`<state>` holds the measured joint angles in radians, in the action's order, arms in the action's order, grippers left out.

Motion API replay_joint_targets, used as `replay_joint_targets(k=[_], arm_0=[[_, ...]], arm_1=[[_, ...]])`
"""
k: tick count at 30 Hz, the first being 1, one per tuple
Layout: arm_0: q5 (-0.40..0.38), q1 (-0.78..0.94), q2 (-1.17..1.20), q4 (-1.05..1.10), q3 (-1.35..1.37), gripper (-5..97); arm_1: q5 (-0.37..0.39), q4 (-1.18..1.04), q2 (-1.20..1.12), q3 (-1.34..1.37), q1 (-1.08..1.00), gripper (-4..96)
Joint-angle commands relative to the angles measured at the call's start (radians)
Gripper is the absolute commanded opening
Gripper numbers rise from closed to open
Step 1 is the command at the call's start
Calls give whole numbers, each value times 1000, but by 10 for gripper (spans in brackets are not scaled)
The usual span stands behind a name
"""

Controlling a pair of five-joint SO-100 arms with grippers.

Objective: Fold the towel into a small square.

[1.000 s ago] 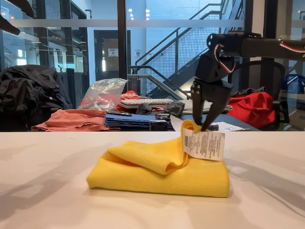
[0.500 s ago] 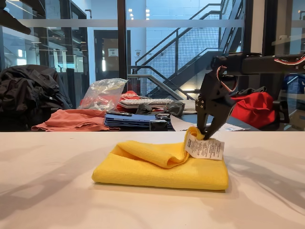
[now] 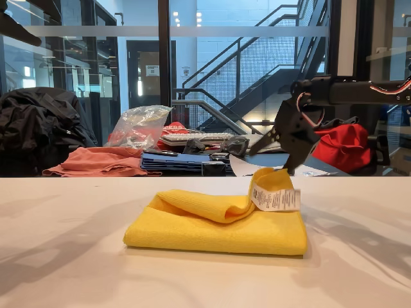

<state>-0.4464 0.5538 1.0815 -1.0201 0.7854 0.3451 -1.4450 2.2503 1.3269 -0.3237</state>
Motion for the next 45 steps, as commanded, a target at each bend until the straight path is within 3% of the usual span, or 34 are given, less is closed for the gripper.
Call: replay_joint_targets(k=[1, 7, 12, 21, 31, 45], arm_0=[[5, -8, 55, -6, -55, 355], [15, -12, 100, -107, -91, 311], [15, -31, 387, -261, -164, 300], [15, -322, 518, -551, -183, 300], [15, -569, 594, -673, -184, 300], [15, -601, 586, -680, -172, 300]], arm_1=[[3, 0, 5, -21, -3, 195], [0, -2, 17, -18, -2, 195], [-9, 6, -43, 5, -80, 195], [5, 126, -537, -77, -469, 203], [-8, 132, -1147, -439, -618, 203], [3, -26, -1322, -686, -695, 202]])
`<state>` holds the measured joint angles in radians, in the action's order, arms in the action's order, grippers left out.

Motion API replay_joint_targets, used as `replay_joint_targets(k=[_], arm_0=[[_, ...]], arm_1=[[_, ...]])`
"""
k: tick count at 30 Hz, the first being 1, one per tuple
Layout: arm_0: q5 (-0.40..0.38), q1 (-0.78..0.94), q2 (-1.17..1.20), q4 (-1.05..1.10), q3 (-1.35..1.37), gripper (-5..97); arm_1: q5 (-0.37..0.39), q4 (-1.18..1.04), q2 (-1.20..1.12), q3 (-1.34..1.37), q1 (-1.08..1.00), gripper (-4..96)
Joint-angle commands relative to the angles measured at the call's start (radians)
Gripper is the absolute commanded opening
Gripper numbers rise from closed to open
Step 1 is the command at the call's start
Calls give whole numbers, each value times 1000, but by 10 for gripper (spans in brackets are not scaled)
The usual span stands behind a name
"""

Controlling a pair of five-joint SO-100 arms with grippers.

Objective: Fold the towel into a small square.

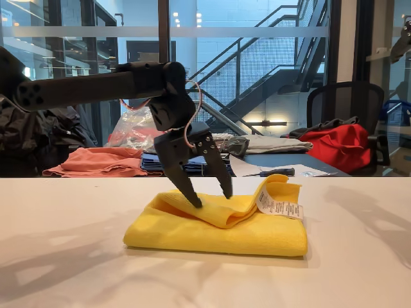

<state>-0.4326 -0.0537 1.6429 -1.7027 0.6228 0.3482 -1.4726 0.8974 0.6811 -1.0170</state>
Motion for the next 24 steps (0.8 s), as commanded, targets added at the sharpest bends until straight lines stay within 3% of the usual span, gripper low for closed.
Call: replay_joint_targets(k=[1, 5, 12, 18, 24], arm_0=[[2, 5, 23, 0, -5, 300], [3, 3, 28, -2, -5, 300], [3, 3, 32, -2, -5, 300], [3, 3, 34, -2, -5, 300], [3, 3, 34, -2, -9, 300]], arm_1=[[0, -8, 51, -61, 0, 203], [2, -87, 107, -106, -29, 203], [8, -146, -20, -120, -89, 204], [187, -146, -57, -121, -104, 204], [316, -146, -72, -123, -100, 204]])
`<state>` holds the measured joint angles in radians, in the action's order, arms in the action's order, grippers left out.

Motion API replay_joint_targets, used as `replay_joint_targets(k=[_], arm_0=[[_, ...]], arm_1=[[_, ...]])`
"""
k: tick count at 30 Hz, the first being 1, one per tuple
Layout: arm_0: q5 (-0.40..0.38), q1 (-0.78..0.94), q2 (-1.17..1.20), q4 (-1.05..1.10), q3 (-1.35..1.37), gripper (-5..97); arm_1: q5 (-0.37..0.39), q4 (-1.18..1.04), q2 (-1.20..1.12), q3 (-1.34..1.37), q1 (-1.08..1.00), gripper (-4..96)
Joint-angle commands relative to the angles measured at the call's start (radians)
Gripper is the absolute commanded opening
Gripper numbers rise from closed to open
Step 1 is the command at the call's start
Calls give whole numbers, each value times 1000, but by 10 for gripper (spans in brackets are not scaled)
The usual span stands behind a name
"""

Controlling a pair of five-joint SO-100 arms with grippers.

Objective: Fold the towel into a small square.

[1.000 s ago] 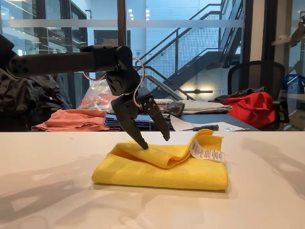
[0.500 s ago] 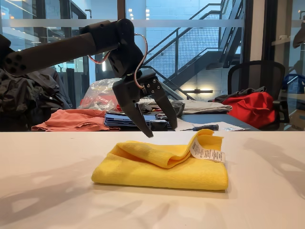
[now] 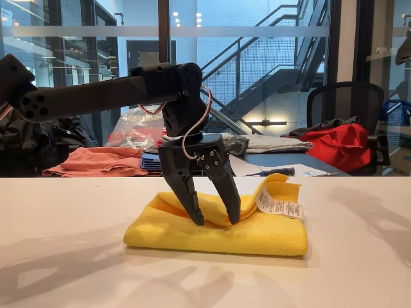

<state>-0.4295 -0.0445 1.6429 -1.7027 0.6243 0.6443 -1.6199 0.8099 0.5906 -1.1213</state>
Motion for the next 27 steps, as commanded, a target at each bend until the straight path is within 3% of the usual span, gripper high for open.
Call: replay_joint_targets(k=[1, 5, 16, 21, 27], arm_0=[[0, -6, 34, -2, -11, 300], [0, -5, 34, -2, -6, 300], [0, 5, 32, -2, -9, 300], [0, 6, 34, -2, -21, 300], [-2, 6, 35, -3, -23, 298]], arm_1=[[52, 3, 15, -32, 3, 204], [152, 91, 20, -32, 25, 204], [161, 219, 12, -20, 48, 204], [242, 222, -40, -31, 77, 200], [282, 230, -63, -32, 84, 195]])
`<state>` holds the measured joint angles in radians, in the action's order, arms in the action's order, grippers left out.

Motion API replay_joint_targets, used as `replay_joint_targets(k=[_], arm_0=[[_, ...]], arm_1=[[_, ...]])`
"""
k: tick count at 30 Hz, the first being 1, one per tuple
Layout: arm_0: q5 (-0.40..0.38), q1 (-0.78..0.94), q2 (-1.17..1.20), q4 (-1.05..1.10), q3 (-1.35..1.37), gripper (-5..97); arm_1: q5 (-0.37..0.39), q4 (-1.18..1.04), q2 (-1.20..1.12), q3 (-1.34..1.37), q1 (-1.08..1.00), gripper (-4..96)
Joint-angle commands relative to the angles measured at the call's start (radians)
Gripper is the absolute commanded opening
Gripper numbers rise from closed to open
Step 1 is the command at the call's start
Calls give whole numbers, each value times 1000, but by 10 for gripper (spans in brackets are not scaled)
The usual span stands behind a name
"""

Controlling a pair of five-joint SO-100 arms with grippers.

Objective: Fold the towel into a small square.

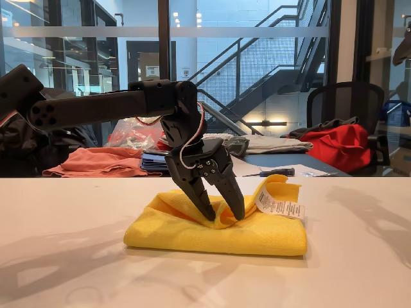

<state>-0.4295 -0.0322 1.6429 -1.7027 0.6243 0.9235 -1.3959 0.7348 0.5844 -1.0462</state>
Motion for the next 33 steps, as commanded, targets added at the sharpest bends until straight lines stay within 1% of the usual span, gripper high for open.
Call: replay_joint_targets(k=[1, 3, 5, 6, 10, 11, 14, 15, 20, 26, 33], arm_0=[[-2, -6, 44, -3, -21, 296], [-2, -6, 64, -3, -6, 294], [-2, -6, 77, -3, -6, 293], [-2, -6, 80, -3, -6, 293], [-5, -6, 81, -3, -6, 293], [-6, -6, 81, -3, -6, 293], [-6, -6, 81, -3, -6, 293], [-5, -6, 83, -3, -6, 293], [-2, -9, 84, -18, -5, 293], [-2, -6, 87, -97, -6, 293], [-2, -6, 94, -109, -6, 293]], arm_1=[[8, 17, 9, -26, 14, 195], [14, 40, 8, -26, 25, 192], [31, 49, 8, -26, 28, 163], [46, 51, 8, -26, 25, 135], [121, 60, 17, -26, 23, -34], [132, 60, 20, -26, 23, -36], [147, 55, 43, -26, 23, 16], [150, 54, 58, -26, 26, 18], [153, 69, 140, -26, 75, -26], [153, 143, 160, -26, 163, -20], [153, 282, 156, -21, 230, -20]])
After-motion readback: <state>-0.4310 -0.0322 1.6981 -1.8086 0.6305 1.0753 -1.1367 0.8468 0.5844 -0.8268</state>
